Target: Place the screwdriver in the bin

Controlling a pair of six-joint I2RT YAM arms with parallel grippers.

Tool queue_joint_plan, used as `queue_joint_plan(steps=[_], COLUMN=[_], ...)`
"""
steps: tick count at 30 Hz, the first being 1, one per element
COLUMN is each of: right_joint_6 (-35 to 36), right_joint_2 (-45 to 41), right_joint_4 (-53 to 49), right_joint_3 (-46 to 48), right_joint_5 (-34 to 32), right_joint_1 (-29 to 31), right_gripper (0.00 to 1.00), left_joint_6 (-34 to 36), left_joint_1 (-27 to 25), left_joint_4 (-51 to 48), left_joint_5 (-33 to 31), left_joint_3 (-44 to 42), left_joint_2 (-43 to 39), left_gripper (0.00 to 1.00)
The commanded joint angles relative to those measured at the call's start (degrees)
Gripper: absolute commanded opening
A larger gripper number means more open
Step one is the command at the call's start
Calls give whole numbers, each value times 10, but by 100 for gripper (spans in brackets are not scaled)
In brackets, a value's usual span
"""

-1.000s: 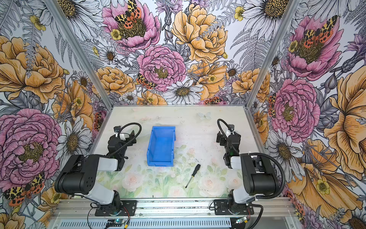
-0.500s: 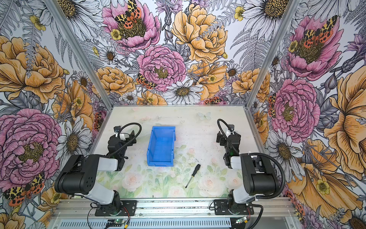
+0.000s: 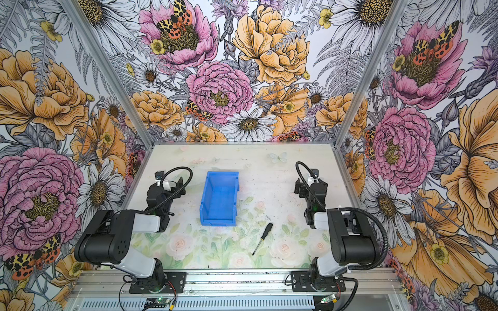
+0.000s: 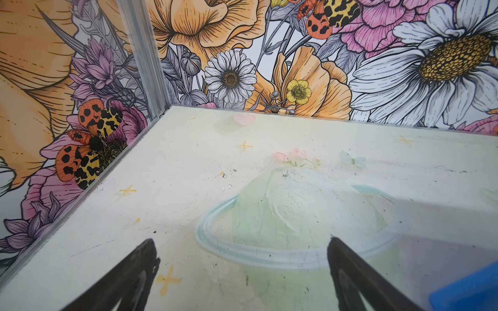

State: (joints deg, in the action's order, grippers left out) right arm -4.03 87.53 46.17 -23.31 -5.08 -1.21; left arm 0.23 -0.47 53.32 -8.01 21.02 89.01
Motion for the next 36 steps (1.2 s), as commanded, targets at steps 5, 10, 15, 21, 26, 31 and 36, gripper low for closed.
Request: queue_joint_plan(steps=[5, 10, 15, 21, 26, 31, 36], right_joint_6=[-7, -7, -7, -7, -9, -9, -73], right_joint_2=[3, 4, 4, 2, -34, -89, -158], right_joint_4=[20, 20, 21, 22, -67, -131, -285], right_joint_3=[2, 3, 3, 5, -29, -35, -68], right_joint_5=[0, 0, 1, 0, -6, -14, -76], right_joint_1=[0, 0, 0, 0, 0, 9, 23], right_gripper=[99, 99, 99, 100, 100, 100, 99], left_joint_6=[8, 7, 7, 2, -15, -16, -37], left_joint_1=[0, 1, 1, 5, 6, 6, 3], left_joint_4=[3, 3, 2, 0, -85, -201, -356], left_joint_5=[6, 8, 8, 11, -33, -50, -108], left_joint_3=[7, 7, 7, 8, 25, 45, 91], left_joint_2=[-2, -2, -2, -4, -65, -134, -190], left_gripper=[99, 99, 99, 99, 99, 99, 99])
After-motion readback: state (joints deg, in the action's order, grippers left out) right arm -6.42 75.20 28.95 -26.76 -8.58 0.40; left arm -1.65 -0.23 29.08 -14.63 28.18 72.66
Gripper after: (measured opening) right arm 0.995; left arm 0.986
